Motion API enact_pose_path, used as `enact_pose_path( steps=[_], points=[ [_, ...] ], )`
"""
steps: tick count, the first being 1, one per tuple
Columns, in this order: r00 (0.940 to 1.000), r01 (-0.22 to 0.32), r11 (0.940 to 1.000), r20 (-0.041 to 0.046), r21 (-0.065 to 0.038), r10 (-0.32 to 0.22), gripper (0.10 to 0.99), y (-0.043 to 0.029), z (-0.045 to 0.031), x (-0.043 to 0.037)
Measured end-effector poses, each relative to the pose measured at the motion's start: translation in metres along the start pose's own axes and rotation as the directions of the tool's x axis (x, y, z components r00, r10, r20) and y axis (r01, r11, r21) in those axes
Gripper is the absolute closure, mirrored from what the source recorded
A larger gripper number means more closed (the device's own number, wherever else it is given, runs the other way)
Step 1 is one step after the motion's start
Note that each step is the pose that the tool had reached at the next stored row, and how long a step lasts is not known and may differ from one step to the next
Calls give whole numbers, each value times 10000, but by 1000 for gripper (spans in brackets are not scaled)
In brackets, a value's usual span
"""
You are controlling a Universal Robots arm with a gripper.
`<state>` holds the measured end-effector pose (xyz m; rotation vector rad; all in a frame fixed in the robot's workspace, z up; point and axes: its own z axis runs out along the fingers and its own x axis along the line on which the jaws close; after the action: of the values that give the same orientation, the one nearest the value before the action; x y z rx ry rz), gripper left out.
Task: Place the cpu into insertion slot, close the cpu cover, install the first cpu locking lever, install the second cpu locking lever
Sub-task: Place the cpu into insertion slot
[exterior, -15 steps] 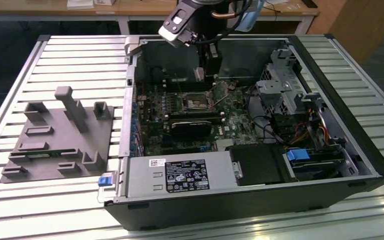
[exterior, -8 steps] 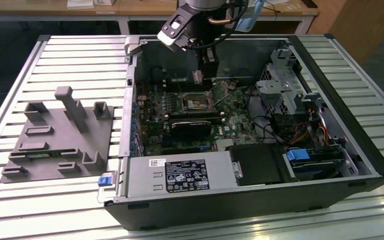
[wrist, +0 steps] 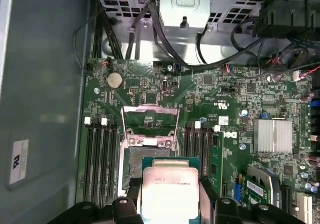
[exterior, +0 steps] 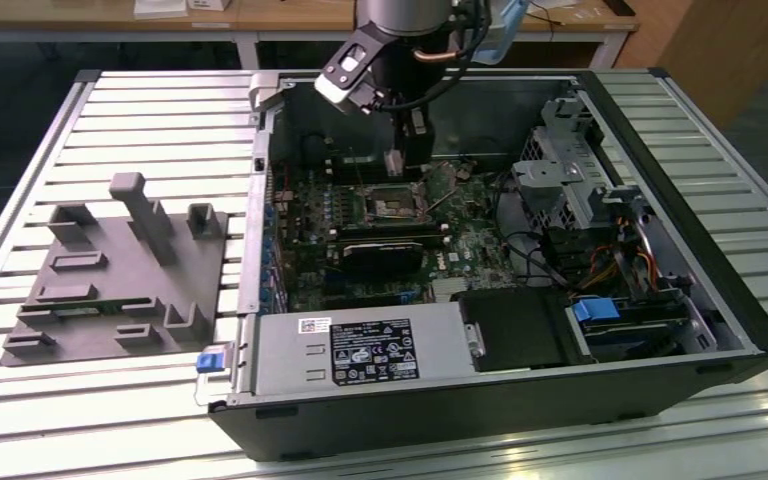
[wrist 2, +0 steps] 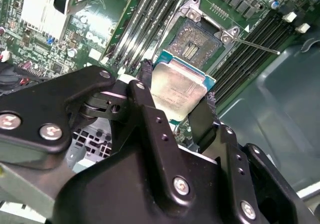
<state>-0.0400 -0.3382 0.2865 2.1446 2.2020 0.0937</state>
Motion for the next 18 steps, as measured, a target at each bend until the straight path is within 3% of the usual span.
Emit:
enact_pose_path(
  steps=[10, 18],
  points=[
    [10000, -18, 10000, 20, -5, 18, 545, -16, 110, 9],
    [9999, -115, 9999, 29, -4, 115, 545, -46, 253, 58]
  ],
)
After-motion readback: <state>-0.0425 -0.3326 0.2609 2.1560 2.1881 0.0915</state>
